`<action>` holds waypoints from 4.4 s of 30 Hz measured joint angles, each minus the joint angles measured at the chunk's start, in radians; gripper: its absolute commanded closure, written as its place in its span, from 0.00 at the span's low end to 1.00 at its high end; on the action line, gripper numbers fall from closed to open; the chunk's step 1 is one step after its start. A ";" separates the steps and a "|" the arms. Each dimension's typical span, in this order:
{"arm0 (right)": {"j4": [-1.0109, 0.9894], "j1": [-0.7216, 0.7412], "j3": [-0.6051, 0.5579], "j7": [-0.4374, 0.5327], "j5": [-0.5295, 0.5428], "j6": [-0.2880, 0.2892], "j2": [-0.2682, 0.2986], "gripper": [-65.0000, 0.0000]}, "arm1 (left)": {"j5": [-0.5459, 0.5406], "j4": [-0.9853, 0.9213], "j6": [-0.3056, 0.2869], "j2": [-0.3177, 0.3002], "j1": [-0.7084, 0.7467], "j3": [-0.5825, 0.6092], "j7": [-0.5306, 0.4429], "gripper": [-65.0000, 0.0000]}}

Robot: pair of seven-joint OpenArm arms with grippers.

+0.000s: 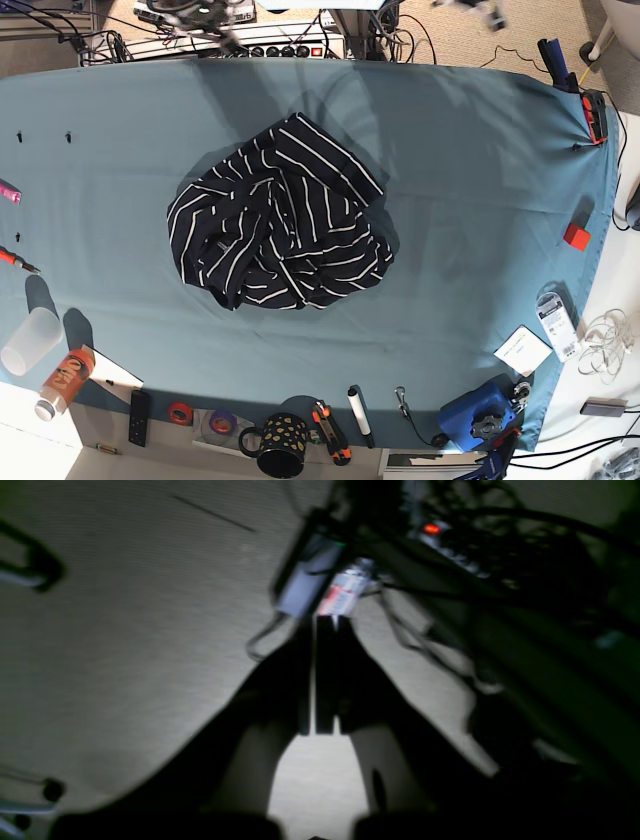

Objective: Layout the t-shirt on the table in an organized manner, then fold the t-shirt properly
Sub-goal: 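Move the right gripper down toward the crumpled black striped shirt, then grasp an edge of the black striped shirt with the right gripper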

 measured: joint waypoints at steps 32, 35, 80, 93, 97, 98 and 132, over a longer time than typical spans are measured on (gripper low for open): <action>1.207 -0.661 0.357 -0.432 0.293 0.000 0.311 1.00 | -0.612 1.273 -0.003 -0.039 0.615 0.005 0.705 1.00; 1.339 -0.709 0.470 -0.487 0.358 0.002 0.313 1.00 | -0.663 1.360 -0.003 -0.038 0.640 0.005 0.771 1.00; 1.638 -0.049 0.138 -0.471 -0.036 -0.057 0.290 0.63 | -0.673 1.739 -0.281 -0.035 0.500 0.004 0.563 0.55; 1.394 0.102 0.060 -0.508 -0.073 0.001 0.129 0.63 | -0.673 1.739 -0.281 -0.033 0.500 0.004 0.563 0.55; 1.393 0.102 0.060 -0.547 -0.062 0.001 0.095 0.63 | -0.673 1.739 -0.281 -0.034 0.500 0.004 0.563 0.55; 1.393 0.102 0.060 -0.571 -0.063 0.000 0.093 0.63 | -0.673 1.739 -0.281 -0.033 0.500 0.004 0.563 0.55; 1.393 0.157 0.355 -0.638 -0.058 -0.079 0.091 0.76 | -0.673 1.739 -0.281 -0.034 0.500 0.004 0.504 0.55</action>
